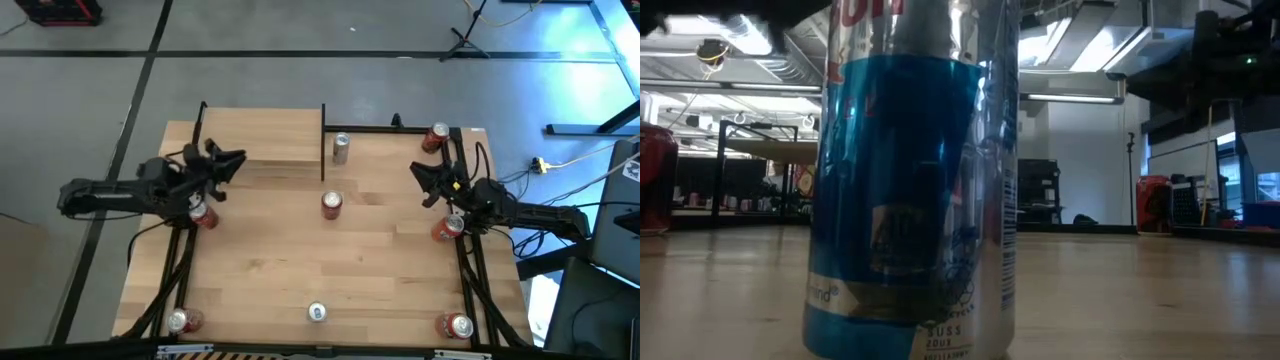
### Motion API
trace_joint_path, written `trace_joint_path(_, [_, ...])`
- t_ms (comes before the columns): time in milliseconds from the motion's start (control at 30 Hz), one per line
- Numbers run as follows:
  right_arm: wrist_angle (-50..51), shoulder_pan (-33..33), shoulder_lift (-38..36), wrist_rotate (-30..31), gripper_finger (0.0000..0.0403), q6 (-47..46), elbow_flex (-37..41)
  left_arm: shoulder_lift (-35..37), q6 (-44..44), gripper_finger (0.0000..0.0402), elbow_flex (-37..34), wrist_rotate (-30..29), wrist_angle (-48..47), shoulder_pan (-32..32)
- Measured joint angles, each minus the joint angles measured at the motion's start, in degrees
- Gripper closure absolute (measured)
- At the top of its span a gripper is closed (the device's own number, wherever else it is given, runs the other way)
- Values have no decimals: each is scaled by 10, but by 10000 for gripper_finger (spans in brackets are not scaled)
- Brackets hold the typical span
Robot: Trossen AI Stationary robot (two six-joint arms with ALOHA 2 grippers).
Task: Place canned beverage on shelf
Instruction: Put the bottom red-black soda can on the shelf
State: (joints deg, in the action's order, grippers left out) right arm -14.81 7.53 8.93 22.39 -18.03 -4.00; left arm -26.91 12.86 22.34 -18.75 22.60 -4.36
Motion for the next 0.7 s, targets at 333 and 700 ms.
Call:
trace_joint_path(333, [-9, 0, 0, -25, 333, 5, -3, -236, -19, 324, 211, -8, 13, -1])
trace_joint_path(700, [-17, 0, 0, -25, 333, -1, -3, -371, 22, 235, 394, 46, -187, -27])
